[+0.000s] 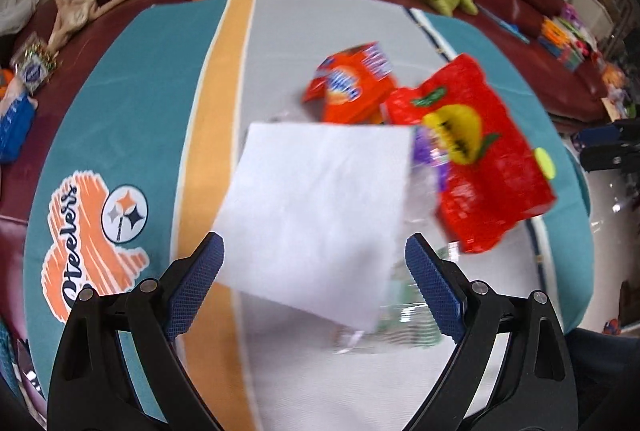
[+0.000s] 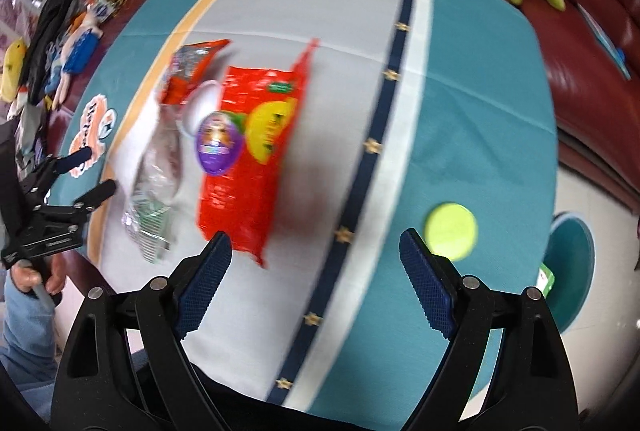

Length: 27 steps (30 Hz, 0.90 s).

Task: Collect trash
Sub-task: 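Pinch white tissue with left tool while right tool grasps clear plastic packet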

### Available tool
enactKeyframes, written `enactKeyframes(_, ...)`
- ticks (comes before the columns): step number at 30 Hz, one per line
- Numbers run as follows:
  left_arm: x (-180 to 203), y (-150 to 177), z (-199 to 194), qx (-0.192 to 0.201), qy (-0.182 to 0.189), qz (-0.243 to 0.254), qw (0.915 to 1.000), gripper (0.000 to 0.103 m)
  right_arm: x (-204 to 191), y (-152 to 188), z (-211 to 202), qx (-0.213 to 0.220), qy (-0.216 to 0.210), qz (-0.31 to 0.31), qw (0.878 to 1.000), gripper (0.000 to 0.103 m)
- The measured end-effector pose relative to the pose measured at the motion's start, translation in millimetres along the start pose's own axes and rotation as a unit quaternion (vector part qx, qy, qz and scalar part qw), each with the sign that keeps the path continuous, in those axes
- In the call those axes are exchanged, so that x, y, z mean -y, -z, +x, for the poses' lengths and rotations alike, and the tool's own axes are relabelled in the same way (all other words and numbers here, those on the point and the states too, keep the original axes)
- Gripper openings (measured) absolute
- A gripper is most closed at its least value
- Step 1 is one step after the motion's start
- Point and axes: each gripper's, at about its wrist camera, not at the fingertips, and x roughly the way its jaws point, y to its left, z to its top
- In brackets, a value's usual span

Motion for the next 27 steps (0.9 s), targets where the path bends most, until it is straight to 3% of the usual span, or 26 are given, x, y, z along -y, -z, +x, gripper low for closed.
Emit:
enactKeyframes(12, -25.8, 5.3, 49.8, -0.026, 0.024, -0.012, 0.9993, 0.093, -62.4, -36.4, 28.9, -0.019, -0.031, -0.027, 0.999, 0.082)
enactKeyframes(20, -14.0, 11.8, 47.1, 0.009, 0.019, 0.022, 0.9996, 0.092, -84.1, -47.1, 49.4, -0.037, -0.042, -0.033, 0.998, 0.082)
enactKeyframes(22, -6.5, 13.5, 45.4, 0.015, 0.023, 0.037, 0.999, 0.07, -85.7, -48.4, 55.2, -0.041, -0.046, -0.028, 0.998, 0.082)
enactKeyframes(23, -2.4, 13.5, 45.4, 0.015, 0.024, 0.042, 0.9987, 0.064, -85.4, -49.2, 57.2, -0.042, -0.047, -0.026, 0.998, 0.082)
enactKeyframes(25, 4.4, 13.0, 45.5, 0.017, 0.029, 0.05, 0.9982, 0.037, -85.4, -50.9, 61.9, -0.044, -0.047, -0.021, 0.998, 0.082)
enactKeyframes(26, 5.2, 12.7, 45.1, 0.017, 0.039, 0.046, 0.9981, 0.029, -85.2, -51.6, 63.5, -0.044, -0.049, -0.019, 0.998, 0.082)
enactKeyframes(27, 6.5, 10.0, 47.8, 0.013, 0.048, 0.041, 0.9979, 0.01, -85.1, -51.9, 65.4, -0.046, -0.05, -0.016, 0.998, 0.082)
